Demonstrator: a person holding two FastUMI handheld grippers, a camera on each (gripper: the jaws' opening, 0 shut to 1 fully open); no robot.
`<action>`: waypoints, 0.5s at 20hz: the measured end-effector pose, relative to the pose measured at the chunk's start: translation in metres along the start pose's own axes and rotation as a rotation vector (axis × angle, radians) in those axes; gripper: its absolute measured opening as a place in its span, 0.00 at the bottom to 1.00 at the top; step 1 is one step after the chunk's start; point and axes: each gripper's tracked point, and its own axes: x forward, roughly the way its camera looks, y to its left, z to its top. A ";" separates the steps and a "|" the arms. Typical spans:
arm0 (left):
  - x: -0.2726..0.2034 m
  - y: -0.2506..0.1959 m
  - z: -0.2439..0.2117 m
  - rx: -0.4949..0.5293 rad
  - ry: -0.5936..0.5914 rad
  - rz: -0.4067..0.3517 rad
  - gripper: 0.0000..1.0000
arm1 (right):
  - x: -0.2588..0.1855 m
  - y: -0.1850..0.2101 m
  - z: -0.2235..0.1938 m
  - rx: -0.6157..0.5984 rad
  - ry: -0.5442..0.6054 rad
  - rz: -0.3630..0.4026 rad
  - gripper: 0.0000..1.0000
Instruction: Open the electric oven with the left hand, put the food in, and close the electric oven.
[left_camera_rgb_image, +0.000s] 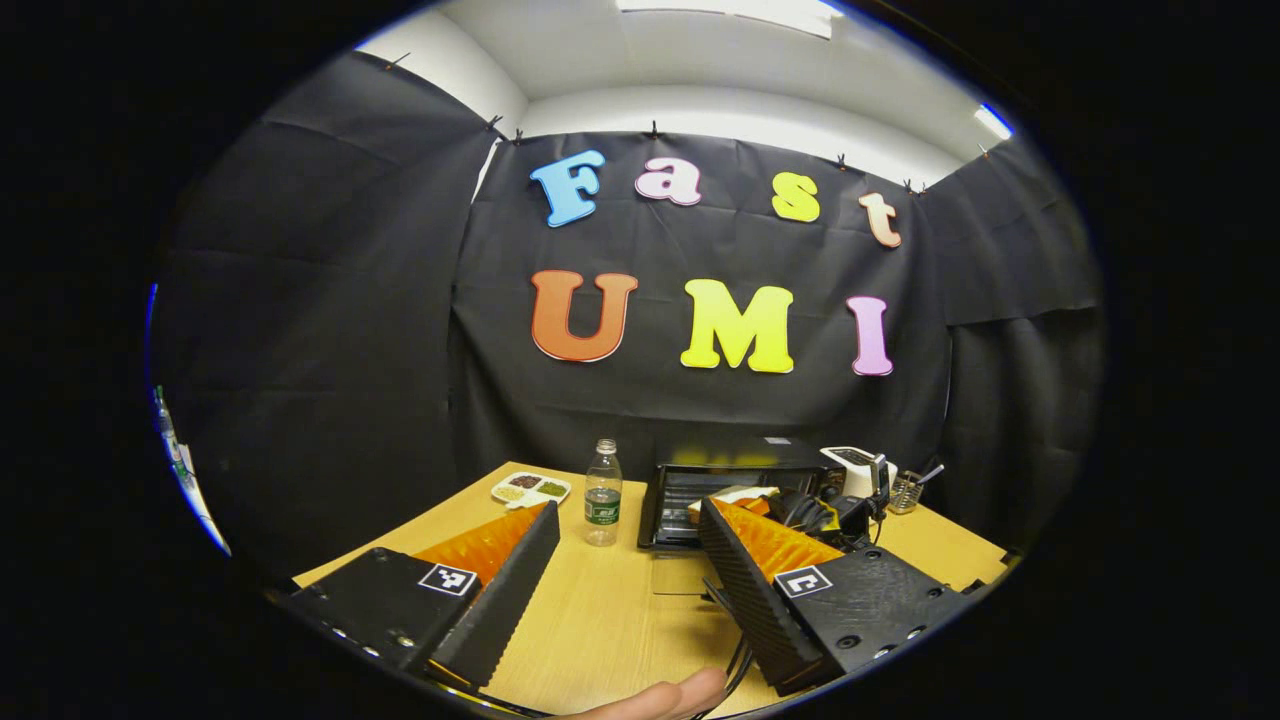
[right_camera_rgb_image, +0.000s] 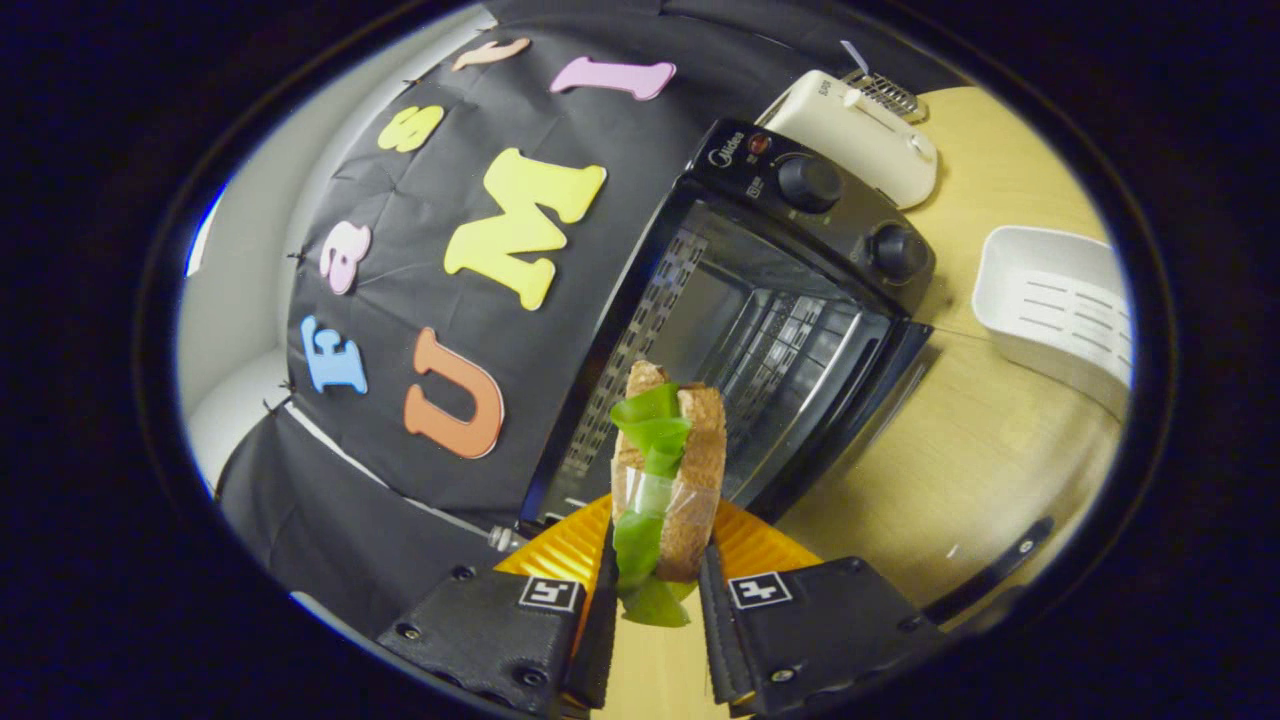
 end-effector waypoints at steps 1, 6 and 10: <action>0.000 0.005 -0.001 0.014 0.005 0.016 0.92 | 0.012 -0.002 0.001 -0.008 -0.026 -0.015 0.41; 0.003 0.020 -0.009 0.065 0.040 0.069 0.93 | 0.062 -0.004 0.000 0.011 -0.041 -0.044 0.41; 0.009 0.018 -0.017 0.053 0.056 0.065 0.92 | 0.086 -0.020 0.014 0.031 -0.076 -0.080 0.41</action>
